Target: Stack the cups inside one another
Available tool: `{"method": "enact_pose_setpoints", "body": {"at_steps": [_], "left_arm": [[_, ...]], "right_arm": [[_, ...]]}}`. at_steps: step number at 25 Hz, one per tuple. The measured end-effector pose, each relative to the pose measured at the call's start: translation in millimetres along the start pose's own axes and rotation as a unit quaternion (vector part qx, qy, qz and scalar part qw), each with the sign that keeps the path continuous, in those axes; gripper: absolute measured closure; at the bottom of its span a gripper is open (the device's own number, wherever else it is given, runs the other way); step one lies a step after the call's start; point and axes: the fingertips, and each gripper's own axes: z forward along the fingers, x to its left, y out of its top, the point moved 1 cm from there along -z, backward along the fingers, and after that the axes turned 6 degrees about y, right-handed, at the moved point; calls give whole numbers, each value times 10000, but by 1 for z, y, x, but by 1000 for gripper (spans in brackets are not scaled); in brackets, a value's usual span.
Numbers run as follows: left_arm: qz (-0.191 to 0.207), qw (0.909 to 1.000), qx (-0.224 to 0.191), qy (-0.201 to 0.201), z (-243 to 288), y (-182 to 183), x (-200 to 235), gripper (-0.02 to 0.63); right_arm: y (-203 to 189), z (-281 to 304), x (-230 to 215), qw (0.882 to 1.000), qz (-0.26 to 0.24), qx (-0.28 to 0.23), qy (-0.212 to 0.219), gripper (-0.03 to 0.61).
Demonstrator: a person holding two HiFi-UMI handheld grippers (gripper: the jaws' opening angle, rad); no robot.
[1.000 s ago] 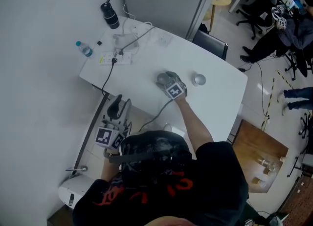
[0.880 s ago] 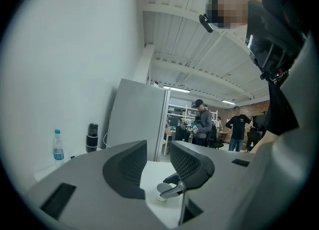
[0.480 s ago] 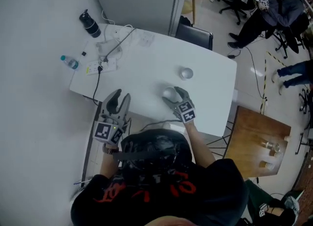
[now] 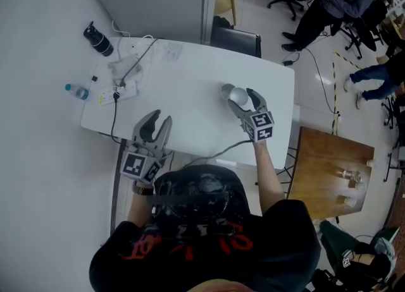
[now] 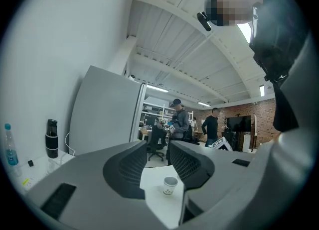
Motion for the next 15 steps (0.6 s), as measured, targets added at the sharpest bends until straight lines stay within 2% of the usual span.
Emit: {"method": "enact_pose_setpoints", "body": {"at_steps": [2,5,11,15], "left_arm": [[-34,9999,103,-39,-1,-4,-3,466],[-13,10000,-12,46,-2,1,-2,466],[3,9998,37,203,-9,1,5,466],[-15,9997,145,193,-12,-2,9,466]], "right_arm": [[2,22,-10,10000,65,31,66,216],[-7,50,-24,9996,211,166,71,216],[-59,83,-41,9965,381,742,-102,216],[-65,79,-38,9970,471,555,-251,198]]}}
